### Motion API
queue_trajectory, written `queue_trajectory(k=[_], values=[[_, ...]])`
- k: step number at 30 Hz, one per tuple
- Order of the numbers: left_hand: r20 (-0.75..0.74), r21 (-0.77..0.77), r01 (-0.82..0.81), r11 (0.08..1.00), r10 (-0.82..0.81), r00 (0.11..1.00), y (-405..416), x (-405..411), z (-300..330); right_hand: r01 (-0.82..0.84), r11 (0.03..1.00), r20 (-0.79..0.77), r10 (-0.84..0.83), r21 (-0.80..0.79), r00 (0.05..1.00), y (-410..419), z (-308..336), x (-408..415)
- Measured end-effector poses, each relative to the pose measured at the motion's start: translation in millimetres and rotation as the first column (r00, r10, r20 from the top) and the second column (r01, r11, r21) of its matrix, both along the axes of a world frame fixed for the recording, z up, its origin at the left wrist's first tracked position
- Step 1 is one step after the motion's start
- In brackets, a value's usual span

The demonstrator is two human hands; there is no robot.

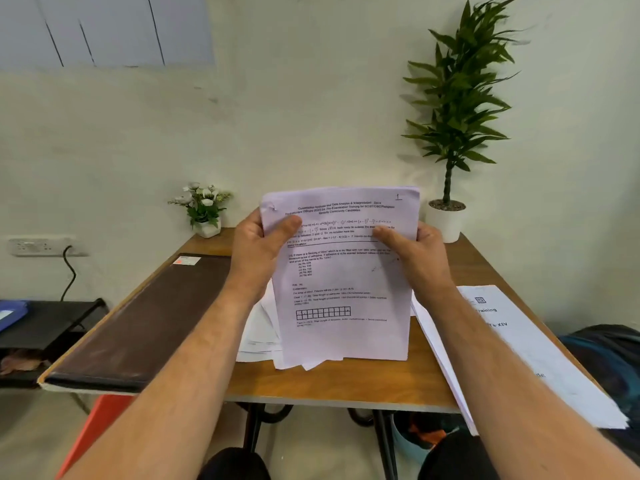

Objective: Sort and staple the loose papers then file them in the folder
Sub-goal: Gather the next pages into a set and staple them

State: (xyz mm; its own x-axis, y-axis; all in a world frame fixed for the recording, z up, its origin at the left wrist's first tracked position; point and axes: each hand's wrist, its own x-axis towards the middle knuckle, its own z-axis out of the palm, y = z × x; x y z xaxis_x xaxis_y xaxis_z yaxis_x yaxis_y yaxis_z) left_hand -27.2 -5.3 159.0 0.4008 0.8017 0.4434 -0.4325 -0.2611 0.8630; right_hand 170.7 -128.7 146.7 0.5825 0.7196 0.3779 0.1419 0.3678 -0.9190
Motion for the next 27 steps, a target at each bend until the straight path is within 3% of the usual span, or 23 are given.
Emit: queue_trajectory(k=[6,12,18,22,27], values=[[0.063,0.063,-0.016,0.998,0.012,0.998,-4.0,1.8,15.9,-0.004,0.995,0.007,0.003,0.095,1.000,-8.6,12.4,-7.6],[-0.030,0.205,-0.039,0.978,0.046,0.998,-0.7,-3.3,11.4,-0.001,1.000,0.029,0.002,-0.006,1.000,-10.1,9.8,-7.6],[0.027,0.269,-0.111,0.957,0.107,0.994,-5.5,5.5,23.2,0.029,0.998,0.034,-0.031,0.062,0.999,-14.6,22.0,-5.5],[0.014,0.341,-0.159,0.927,0.164,0.986,-1.5,3.7,10.1,-0.018,1.000,0.022,0.018,-0.014,1.000,-13.1,12.6,-7.0],[0.083,0.201,-0.122,0.972,0.108,0.991,-4.8,4.3,13.3,0.013,0.999,0.086,-0.010,-0.031,0.996,-10.5,8.7,-15.9]])
